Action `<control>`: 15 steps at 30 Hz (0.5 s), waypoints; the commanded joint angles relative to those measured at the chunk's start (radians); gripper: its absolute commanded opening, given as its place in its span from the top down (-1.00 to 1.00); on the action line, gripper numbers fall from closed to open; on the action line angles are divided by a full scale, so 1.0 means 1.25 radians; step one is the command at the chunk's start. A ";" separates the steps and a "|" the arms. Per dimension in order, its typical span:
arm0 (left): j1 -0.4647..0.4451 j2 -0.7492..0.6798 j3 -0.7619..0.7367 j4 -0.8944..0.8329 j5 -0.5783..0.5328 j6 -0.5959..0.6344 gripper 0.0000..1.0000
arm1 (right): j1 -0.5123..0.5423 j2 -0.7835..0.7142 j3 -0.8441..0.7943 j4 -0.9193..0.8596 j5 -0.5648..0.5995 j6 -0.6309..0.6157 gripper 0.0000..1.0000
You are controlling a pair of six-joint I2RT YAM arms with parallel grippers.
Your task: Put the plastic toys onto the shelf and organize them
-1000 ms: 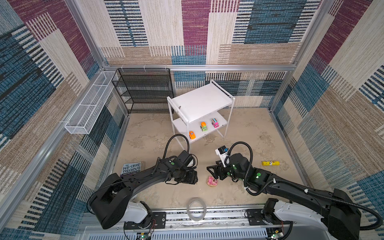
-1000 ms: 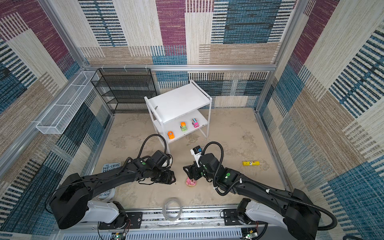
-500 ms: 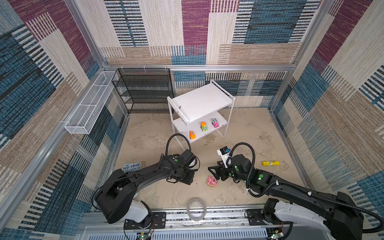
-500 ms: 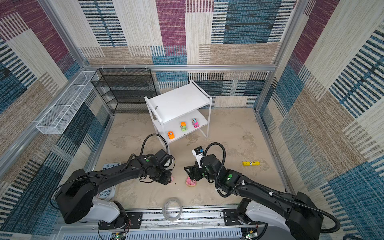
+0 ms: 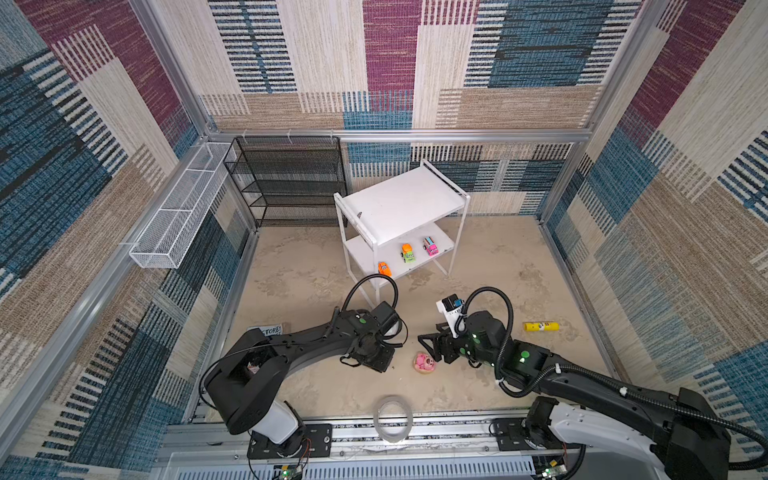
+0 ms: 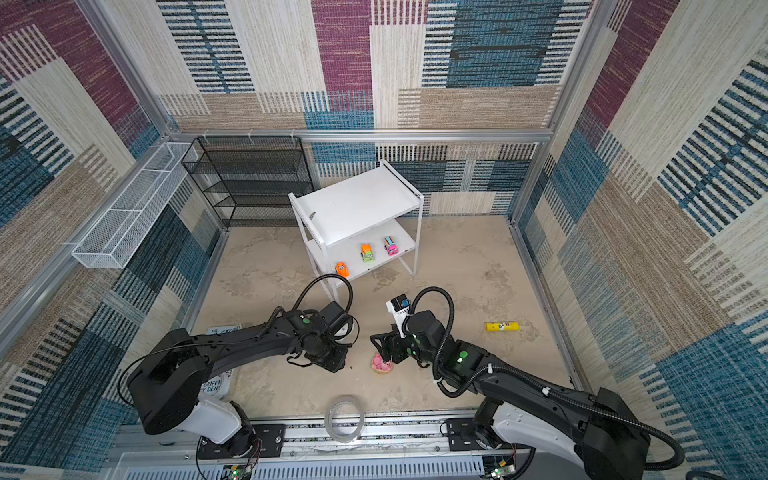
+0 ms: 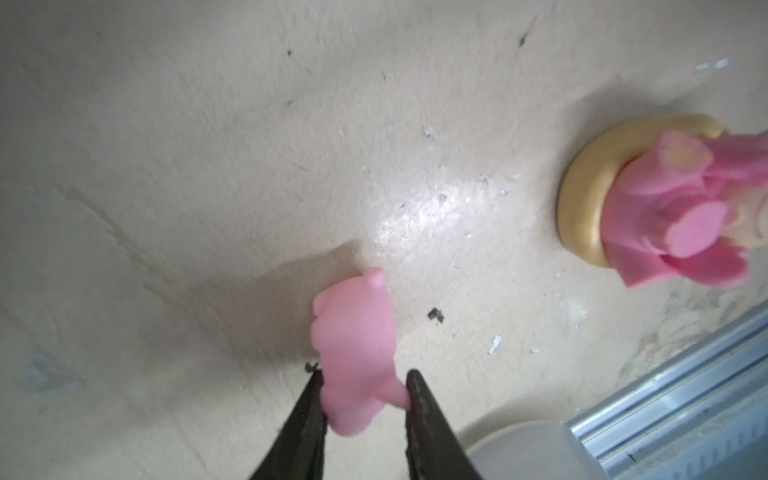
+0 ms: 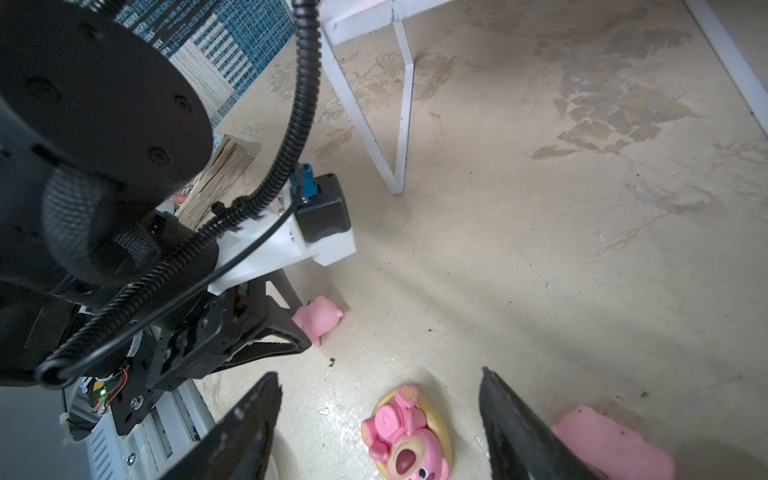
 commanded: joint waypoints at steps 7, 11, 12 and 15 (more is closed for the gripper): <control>0.001 -0.053 -0.026 0.052 0.050 -0.015 0.62 | 0.001 0.006 -0.019 -0.005 -0.014 0.041 -0.53; 0.004 -0.116 -0.087 0.107 0.097 -0.069 0.61 | 0.002 -0.013 -0.060 -0.016 -0.053 0.046 -0.54; 0.008 -0.138 -0.115 0.132 0.116 -0.089 0.60 | 0.003 -0.016 -0.068 -0.020 -0.059 0.047 -0.54; 0.014 -0.188 -0.188 0.223 0.169 -0.146 0.58 | 0.006 -0.023 -0.075 -0.035 -0.063 0.048 -0.55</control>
